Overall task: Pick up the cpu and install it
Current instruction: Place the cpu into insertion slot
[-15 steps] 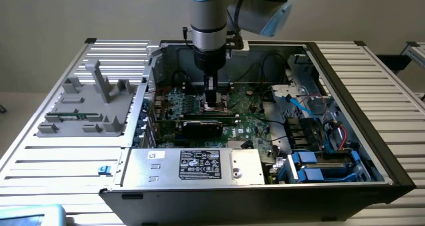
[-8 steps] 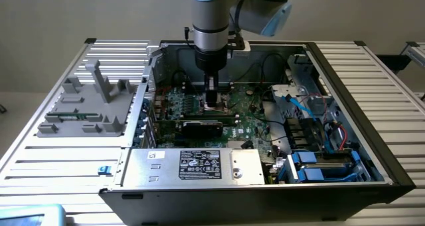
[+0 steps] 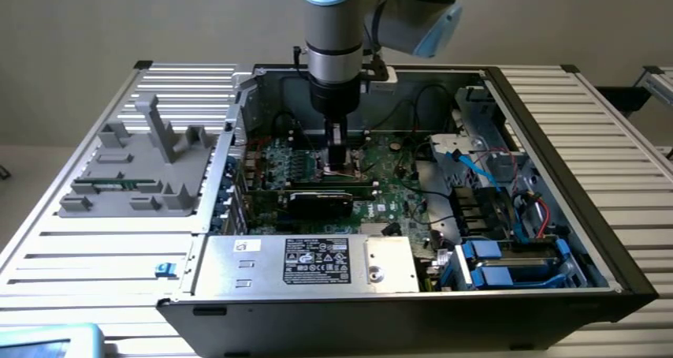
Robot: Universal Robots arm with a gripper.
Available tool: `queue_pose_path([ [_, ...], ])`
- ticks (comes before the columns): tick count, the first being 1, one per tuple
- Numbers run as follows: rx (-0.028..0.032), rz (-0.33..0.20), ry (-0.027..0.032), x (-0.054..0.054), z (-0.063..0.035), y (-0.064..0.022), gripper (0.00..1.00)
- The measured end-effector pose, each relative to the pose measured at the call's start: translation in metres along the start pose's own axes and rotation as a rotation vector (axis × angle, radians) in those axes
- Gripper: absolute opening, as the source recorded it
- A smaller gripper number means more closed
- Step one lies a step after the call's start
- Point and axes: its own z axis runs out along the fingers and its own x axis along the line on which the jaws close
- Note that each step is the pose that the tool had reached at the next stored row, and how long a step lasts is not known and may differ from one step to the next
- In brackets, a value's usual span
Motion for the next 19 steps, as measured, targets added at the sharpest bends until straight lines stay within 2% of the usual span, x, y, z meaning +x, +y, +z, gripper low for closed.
queue_pose_path([
  [7,0.0,-0.001,-0.0004,-0.0001,0.008,-0.0002,0.56],
  [19,0.0013,-0.001,-0.0017,0.0002,0.0086,-0.0001,0.56],
])
